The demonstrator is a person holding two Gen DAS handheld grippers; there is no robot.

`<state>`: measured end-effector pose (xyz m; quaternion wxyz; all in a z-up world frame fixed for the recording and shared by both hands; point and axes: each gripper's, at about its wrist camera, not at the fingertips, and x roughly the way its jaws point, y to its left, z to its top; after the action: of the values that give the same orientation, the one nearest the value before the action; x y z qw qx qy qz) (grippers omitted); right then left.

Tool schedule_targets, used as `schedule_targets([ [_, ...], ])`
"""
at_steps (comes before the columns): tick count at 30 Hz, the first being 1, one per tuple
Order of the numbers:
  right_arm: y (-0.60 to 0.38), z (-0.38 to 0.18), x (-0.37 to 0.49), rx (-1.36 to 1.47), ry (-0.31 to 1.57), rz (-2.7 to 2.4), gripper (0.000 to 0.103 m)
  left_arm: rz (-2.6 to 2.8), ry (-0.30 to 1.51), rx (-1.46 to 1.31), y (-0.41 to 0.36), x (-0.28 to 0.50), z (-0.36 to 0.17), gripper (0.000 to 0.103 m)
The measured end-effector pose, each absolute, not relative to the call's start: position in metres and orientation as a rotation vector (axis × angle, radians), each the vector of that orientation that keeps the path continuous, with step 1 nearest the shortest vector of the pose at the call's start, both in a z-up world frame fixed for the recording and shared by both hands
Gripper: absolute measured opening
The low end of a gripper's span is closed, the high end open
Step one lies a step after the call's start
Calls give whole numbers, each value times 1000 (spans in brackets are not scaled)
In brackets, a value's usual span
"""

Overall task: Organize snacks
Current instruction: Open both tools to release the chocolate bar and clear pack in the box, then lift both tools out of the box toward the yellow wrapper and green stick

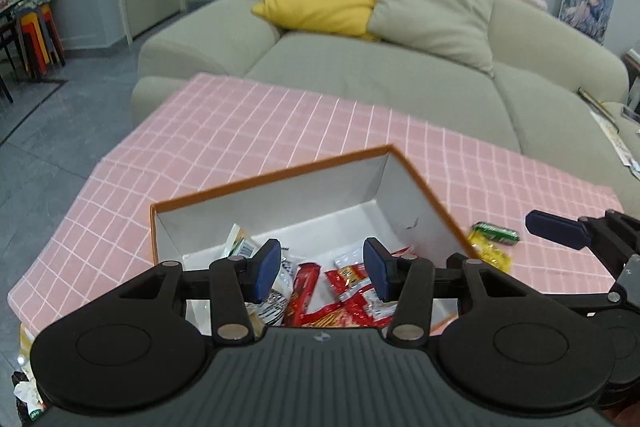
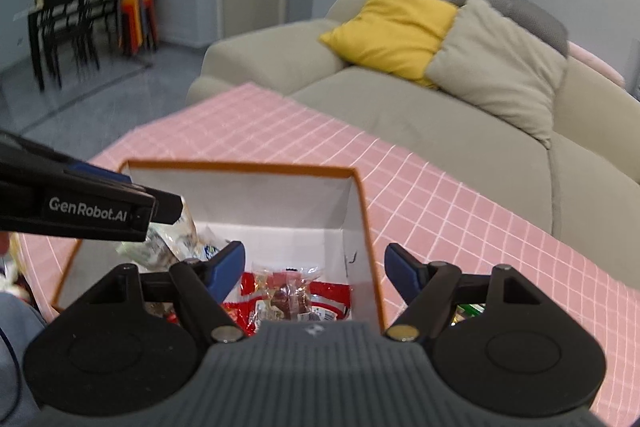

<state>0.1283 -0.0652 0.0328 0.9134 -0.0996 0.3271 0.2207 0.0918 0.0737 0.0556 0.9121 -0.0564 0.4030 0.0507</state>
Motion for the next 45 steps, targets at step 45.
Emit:
schedule_targets([
  [45, -275, -72, 55, -154, 709, 105, 73, -330, 883, 17, -122, 80, -20, 56],
])
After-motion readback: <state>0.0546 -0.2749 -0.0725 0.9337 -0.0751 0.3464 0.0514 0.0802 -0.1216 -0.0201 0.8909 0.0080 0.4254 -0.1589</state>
